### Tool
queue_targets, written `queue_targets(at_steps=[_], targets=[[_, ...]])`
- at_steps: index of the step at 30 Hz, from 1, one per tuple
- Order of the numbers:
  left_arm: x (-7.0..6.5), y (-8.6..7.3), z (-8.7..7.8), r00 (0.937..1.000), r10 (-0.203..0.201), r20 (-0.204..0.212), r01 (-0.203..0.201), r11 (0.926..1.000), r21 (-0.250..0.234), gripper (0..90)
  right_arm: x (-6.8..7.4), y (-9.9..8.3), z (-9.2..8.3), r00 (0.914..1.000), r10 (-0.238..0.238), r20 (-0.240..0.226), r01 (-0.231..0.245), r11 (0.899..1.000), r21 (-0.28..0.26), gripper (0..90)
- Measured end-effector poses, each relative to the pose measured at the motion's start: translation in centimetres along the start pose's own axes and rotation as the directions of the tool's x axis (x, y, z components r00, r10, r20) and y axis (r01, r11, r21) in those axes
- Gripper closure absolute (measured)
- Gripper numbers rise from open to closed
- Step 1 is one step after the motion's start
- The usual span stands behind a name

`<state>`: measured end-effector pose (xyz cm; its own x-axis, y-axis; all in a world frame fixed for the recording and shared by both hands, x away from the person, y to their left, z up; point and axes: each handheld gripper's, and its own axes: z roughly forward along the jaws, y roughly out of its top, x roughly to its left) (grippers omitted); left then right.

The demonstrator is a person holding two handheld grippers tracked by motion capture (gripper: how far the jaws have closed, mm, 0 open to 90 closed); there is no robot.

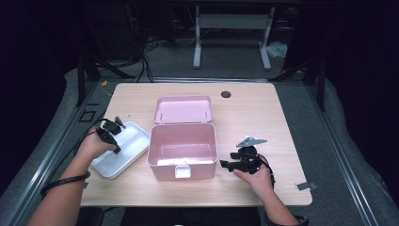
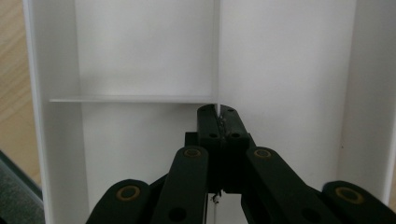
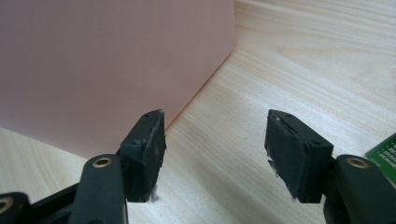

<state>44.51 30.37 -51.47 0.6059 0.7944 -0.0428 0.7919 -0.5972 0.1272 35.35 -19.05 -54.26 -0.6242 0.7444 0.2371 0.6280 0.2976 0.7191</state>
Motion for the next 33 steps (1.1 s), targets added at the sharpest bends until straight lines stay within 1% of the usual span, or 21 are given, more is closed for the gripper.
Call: queue_targets(at_steps=[3,6,7,8,9,10,12,13,15,19,20,21,22,23,25,26,27,28,29,30,33], targets=[[-0.2,-0.3,0.6,0.9999,-0.011,-0.007,0.011,0.9998,-0.017,89.6,0.0,0.0,0.0,1.0000,-0.002,0.001,0.002,1.000,0.001,38.0],[-0.2,-0.7,0.6,0.9996,-0.015,-0.024,0.014,0.9987,-0.049,88.9,0.0,0.0,0.0,1.0000,-0.003,0.002,0.003,1.000,0.002,37.9],[-0.3,-0.9,0.3,0.9987,-0.027,-0.043,0.024,0.9963,-0.082,85.9,0.0,0.0,0.0,1.0000,-0.002,0.001,0.002,1.000,0.002,37.9],[-0.4,-1.0,0.1,0.9979,-0.035,-0.054,0.029,0.9946,-0.099,78.7,0.0,0.0,0.0,1.0000,-0.003,0.003,0.003,1.000,0.005,37.9],[-0.4,-1.3,-0.2,0.9973,-0.041,-0.062,0.033,0.9909,-0.130,78.7,0.0,0.0,0.0,1.0000,-0.003,0.003,0.003,1.000,0.005,37.9],[-0.5,-1.6,-0.6,0.9959,-0.062,-0.066,0.050,0.9841,-0.171,74.0,0.0,0.0,0.0,1.0000,-0.003,0.000,0.003,1.000,0.006,37.9],[-0.7,-2.0,-1.0,0.9949,-0.070,-0.073,0.054,0.9767,-0.208,68.2,0.0,0.0,0.1,1.0000,0.002,0.000,-0.002,1.000,0.002,37.9],[-0.8,-2.3,-1.4,0.9928,-0.090,-0.079,0.069,0.9684,-0.240,67.0,0.0,0.0,0.1,1.0000,0.004,-0.003,-0.004,1.000,0.008,37.9],[-1.0,-2.8,-2.0,0.9914,-0.108,-0.073,0.085,0.9583,-0.273,62.9,0.0,0.0,0.1,1.0000,0.001,-0.007,-0.001,1.000,0.009,37.9],[-1.6,-3.8,-2.9,0.9897,-0.143,-0.009,0.130,0.9205,-0.369,58.6,0.2,0.1,0.1,0.9999,-0.005,-0.010,0.005,1.000,0.001,37.8],[-1.7,-4.0,-3.1,0.9899,-0.142,0.011,0.135,0.9116,-0.388,56.6,0.4,0.1,0.1,1.0000,-0.007,-0.005,0.007,1.000,0.001,37.7],[-1.8,-4.2,-3.2,0.9899,-0.140,0.024,0.137,0.9056,-0.401,56.6,0.5,0.2,0.1,0.9998,-0.017,0.006,0.017,1.000,0.006,37.7],[-2.0,-4.4,-3.3,0.9911,-0.129,0.030,0.130,0.8951,-0.427,55.9,0.6,0.2,0.0,0.9997,-0.023,0.005,0.023,1.000,0.010,37.7],[-2.1,-4.5,-3.3,0.9910,-0.128,0.039,0.132,0.8893,-0.438,54.9,0.7,0.3,0.0,0.9993,-0.034,0.014,0.034,0.999,0.015,37.7],[-2.3,-4.6,-3.4,0.9926,-0.106,0.059,0.121,0.8935,-0.432,51.1,0.9,0.4,0.0,0.9983,-0.057,0.010,0.057,0.998,0.024,37.6],[-2.4,-4.8,-3.6,0.9927,-0.098,0.071,0.120,0.8851,-0.450,50.0,1.0,0.5,0.0,0.9976,-0.067,0.018,0.067,0.997,0.024,37.5],[-2.5,-5.0,-3.7,0.9909,-0.090,0.100,0.128,0.8630,-0.489,48.8,1.1,0.8,-0.3,0.9959,-0.082,0.037,0.081,0.996,0.025,36.4],[-2.6,-5.2,-3.8,0.9880,-0.088,0.127,0.141,0.8467,-0.513,48.9,1.2,0.9,-0.5,0.9955,-0.081,0.049,0.080,0.996,0.026,35.8],[-2.6,-5.3,-3.8,0.9868,-0.084,0.138,0.145,0.8381,-0.526,48.9,1.2,0.9,-0.5,0.9955,-0.081,0.049,0.080,0.996,0.026,35.8],[-2.6,-5.3,-3.8,0.9854,-0.083,0.148,0.150,0.8356,-0.528,48.7,1.2,1.1,-0.6,0.9955,-0.083,0.045,0.082,0.996,0.020,35.6],[-2.7,-5.3,-3.7,0.9899,-0.077,0.119,0.128,0.8461,-0.517,47.6,1.5,1.7,-1.0,0.9918,-0.112,0.061,0.109,0.993,0.045,35.4]])
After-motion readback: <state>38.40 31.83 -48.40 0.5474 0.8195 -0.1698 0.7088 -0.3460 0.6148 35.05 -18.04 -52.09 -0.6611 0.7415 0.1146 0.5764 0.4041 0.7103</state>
